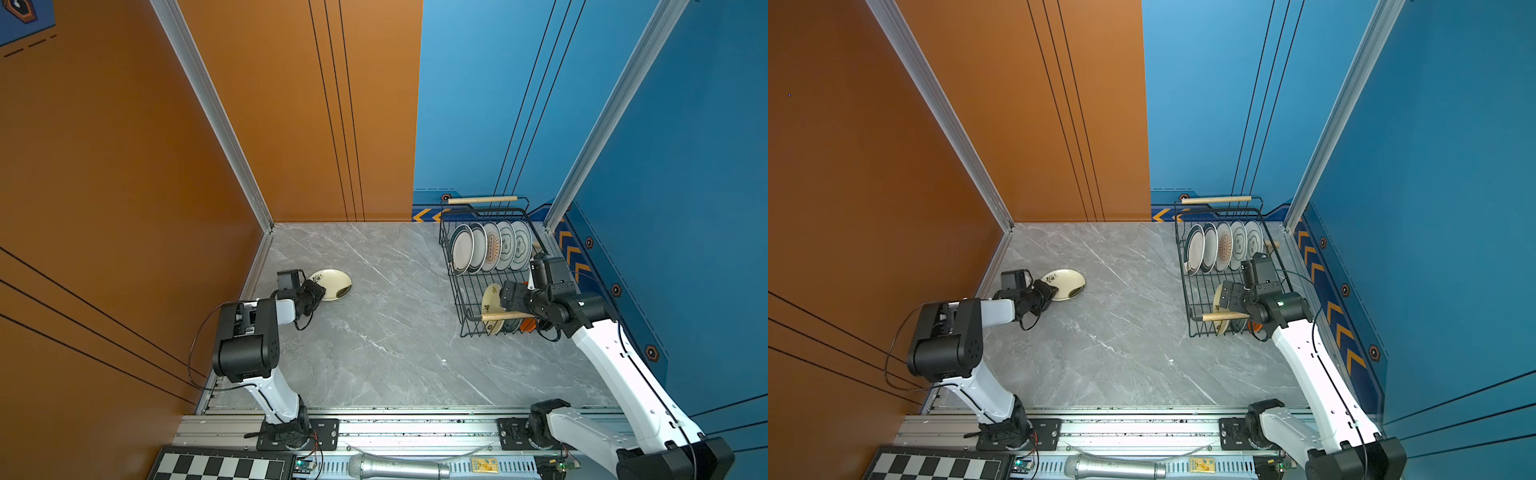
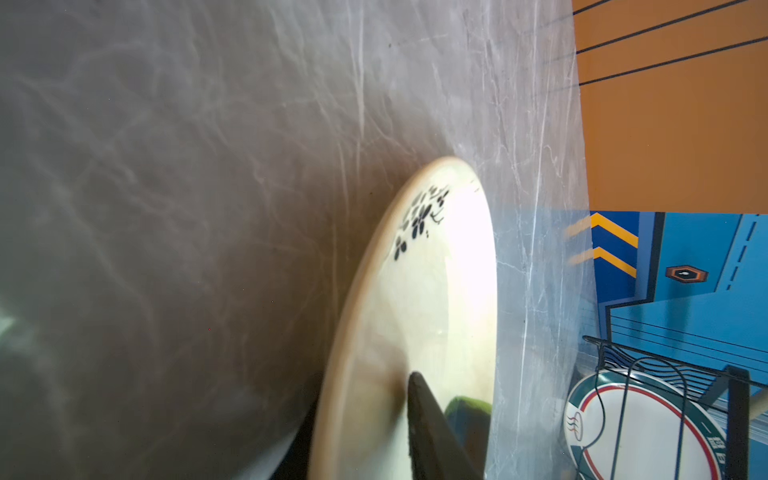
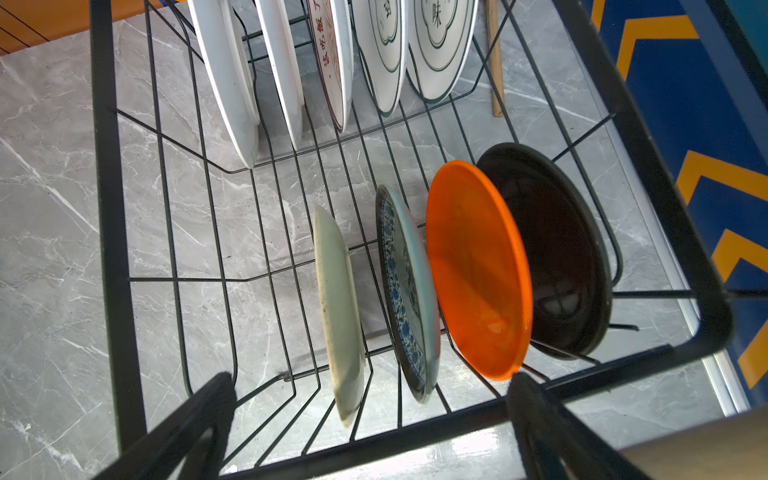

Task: Unload the plates from the dish rack
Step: 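Lower the cream floral plate onto the table with the left gripper, then release the plate with the left gripper while the right gripper moves over the rack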

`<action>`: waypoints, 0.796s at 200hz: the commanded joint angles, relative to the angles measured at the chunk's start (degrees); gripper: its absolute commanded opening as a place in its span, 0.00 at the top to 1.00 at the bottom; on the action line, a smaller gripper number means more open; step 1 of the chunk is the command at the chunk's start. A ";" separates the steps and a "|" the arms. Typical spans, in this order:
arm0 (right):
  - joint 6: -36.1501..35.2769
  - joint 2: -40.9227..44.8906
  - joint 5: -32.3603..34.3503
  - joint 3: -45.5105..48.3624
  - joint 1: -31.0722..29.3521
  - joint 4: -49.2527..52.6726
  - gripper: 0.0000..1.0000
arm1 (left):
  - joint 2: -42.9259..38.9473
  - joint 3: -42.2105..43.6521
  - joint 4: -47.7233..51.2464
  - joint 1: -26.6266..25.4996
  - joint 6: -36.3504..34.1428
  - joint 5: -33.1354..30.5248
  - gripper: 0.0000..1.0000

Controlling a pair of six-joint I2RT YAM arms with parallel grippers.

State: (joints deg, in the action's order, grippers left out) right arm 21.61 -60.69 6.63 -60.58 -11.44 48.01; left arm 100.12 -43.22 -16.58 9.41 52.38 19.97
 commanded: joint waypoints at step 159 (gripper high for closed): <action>-2.56 2.60 3.82 1.52 2.24 1.18 0.00 | -2.80 -3.65 21.49 3.82 -8.98 -1.94 0.33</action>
State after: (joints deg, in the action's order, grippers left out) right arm 19.86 -58.28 6.76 -59.55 -10.33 48.01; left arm 98.13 -46.92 -6.09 11.66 46.59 20.80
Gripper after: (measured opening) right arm 0.999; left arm 0.659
